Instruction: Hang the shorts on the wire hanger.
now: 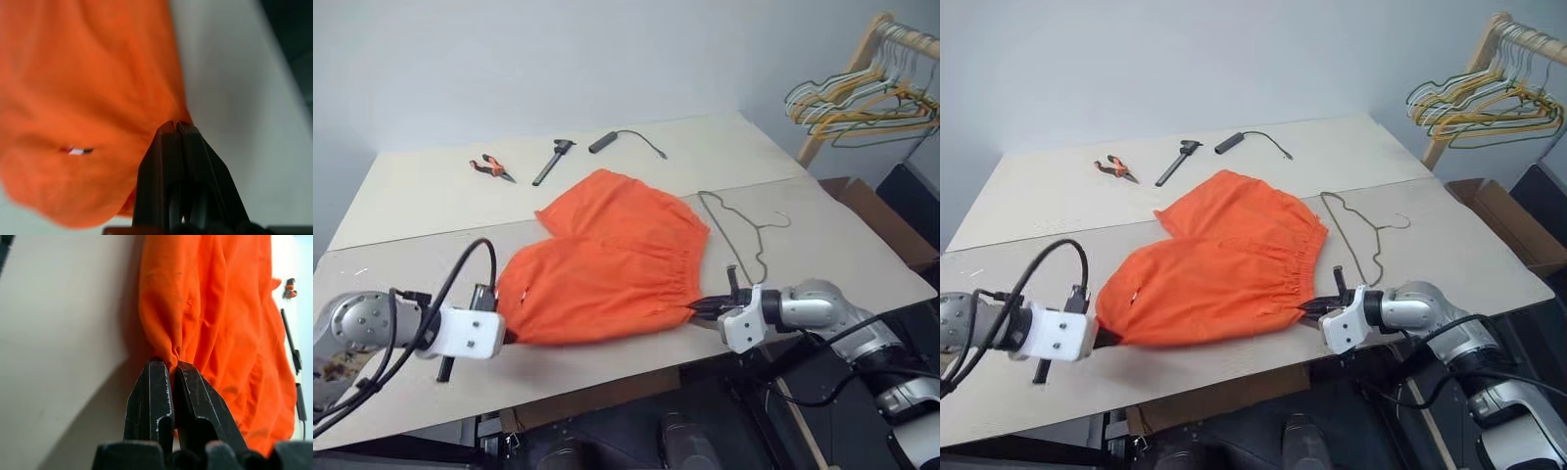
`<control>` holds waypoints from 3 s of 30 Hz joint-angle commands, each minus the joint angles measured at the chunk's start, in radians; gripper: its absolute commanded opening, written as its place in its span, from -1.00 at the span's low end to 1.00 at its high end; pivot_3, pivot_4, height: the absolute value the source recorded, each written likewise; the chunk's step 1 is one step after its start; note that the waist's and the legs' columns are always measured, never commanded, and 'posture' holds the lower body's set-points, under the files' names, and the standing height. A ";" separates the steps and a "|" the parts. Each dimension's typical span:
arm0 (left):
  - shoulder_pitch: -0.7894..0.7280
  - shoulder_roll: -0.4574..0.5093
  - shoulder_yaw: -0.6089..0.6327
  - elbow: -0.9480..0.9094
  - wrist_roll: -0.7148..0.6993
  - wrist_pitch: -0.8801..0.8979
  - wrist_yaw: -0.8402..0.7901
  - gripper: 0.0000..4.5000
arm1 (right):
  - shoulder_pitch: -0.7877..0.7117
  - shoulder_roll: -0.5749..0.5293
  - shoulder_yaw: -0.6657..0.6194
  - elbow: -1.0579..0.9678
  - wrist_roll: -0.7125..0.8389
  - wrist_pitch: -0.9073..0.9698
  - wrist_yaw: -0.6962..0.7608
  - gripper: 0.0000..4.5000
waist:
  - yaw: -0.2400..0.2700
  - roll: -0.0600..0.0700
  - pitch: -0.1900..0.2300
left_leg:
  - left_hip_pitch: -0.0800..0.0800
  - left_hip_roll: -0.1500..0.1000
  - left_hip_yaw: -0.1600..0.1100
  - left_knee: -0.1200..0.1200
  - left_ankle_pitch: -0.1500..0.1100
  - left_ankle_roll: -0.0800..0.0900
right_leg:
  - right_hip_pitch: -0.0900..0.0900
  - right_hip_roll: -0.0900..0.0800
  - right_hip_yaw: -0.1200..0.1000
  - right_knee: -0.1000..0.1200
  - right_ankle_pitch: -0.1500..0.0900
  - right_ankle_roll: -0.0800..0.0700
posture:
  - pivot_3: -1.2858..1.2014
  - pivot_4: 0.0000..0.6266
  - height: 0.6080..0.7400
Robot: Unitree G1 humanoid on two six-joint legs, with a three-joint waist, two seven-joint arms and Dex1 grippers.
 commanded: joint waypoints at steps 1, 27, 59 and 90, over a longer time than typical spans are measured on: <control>0.088 0.011 0.109 -0.113 -0.050 0.045 -0.066 -1.00 | 0.011 -0.022 -0.056 -0.060 -0.018 0.017 -0.018 -0.99 | 0.003 0.000 0.001 | -0.001 0.000 0.001 0.000 0.000 0.000 | -0.001 0.001 0.001 0.000 0.000 0.000 | -0.12 -0.60 1.00; 0.414 -0.138 0.375 -0.435 -0.113 0.265 -0.278 -0.69 | 0.166 -0.110 -0.117 -0.193 -0.015 -0.040 -0.033 -0.47 | 0.025 -0.003 0.012 | -0.011 0.001 0.002 0.000 0.000 -0.001 | -0.013 0.003 0.002 0.000 -0.007 -0.003 | -0.11 -0.58 1.00; -0.518 -0.461 0.174 -0.045 -0.636 0.664 0.137 0.99 | -0.142 0.044 -0.424 -0.096 0.447 1.842 -0.372 1.00 | 0.030 -0.009 0.006 | -0.024 -0.003 0.000 0.003 0.000 -0.003 | -0.018 0.004 0.000 -0.005 0.004 -0.001 | -0.13 -0.76 1.00; -0.553 -0.446 0.137 -0.023 -0.605 0.666 0.136 1.00 | -0.262 0.158 -0.534 -0.068 0.451 1.969 -0.400 -0.99 | 0.007 -0.010 0.005 | -0.025 -0.003 -0.003 0.005 0.001 -0.004 | -0.016 0.004 -0.001 -0.005 0.004 0.001 | -0.13 -0.73 1.00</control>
